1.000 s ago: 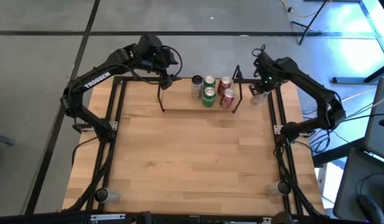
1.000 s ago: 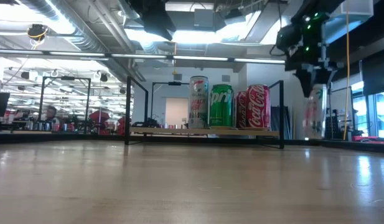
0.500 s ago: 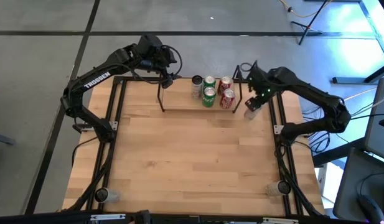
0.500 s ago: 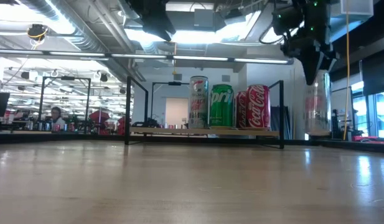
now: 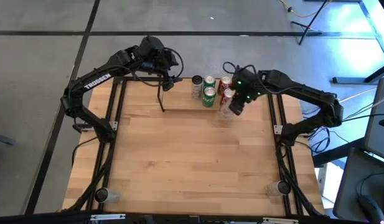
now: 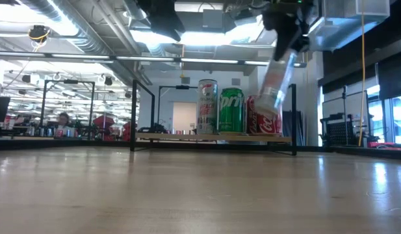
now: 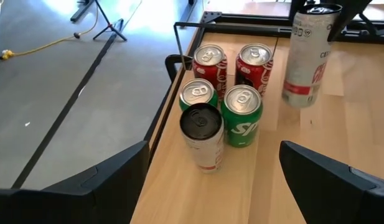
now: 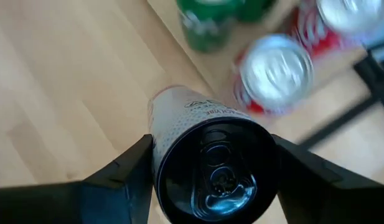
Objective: Place canned beverage on shelf
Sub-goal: Put the white pink soda can on the shelf aligned with the other white pink soda can
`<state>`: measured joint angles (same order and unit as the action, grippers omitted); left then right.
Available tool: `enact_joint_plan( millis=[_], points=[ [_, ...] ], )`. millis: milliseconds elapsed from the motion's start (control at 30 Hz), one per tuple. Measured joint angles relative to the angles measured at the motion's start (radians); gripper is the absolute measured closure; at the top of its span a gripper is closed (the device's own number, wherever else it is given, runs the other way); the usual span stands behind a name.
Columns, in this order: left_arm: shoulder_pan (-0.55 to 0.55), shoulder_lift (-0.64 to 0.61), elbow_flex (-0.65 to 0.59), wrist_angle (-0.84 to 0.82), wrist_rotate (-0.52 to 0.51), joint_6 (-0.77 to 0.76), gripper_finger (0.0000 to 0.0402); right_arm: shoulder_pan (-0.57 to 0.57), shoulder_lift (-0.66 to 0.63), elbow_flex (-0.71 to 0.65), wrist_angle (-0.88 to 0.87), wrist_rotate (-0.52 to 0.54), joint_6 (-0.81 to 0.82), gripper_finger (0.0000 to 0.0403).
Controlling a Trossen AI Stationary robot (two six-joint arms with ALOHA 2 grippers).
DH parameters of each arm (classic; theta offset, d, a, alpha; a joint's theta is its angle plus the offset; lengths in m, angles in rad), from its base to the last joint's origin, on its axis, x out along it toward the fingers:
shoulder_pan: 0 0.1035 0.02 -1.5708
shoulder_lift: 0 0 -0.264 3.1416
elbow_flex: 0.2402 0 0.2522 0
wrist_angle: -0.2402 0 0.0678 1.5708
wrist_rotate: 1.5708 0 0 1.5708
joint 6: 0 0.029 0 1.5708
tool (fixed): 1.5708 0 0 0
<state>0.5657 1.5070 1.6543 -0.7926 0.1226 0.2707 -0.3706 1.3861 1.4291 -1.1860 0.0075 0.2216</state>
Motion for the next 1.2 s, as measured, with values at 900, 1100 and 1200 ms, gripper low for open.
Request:
enact_joint_plan(
  millis=[900,1100,1200],
  points=[
    [-0.115,0.0,0.0,-0.252,0.058,-0.13,0.0056,0.064,0.419,0.291,-0.047,-0.01,-0.358,0.0158],
    [-0.132,0.0,0.0,-0.239,0.051,-0.134,0.0056,0.113,0.462,0.291,-0.037,0.008,-0.359,0.0158],
    [-0.141,0.0,0.0,-0.238,0.048,-0.134,0.0056,0.118,0.468,0.291,-0.026,0.008,-0.361,0.0158]
  ],
)
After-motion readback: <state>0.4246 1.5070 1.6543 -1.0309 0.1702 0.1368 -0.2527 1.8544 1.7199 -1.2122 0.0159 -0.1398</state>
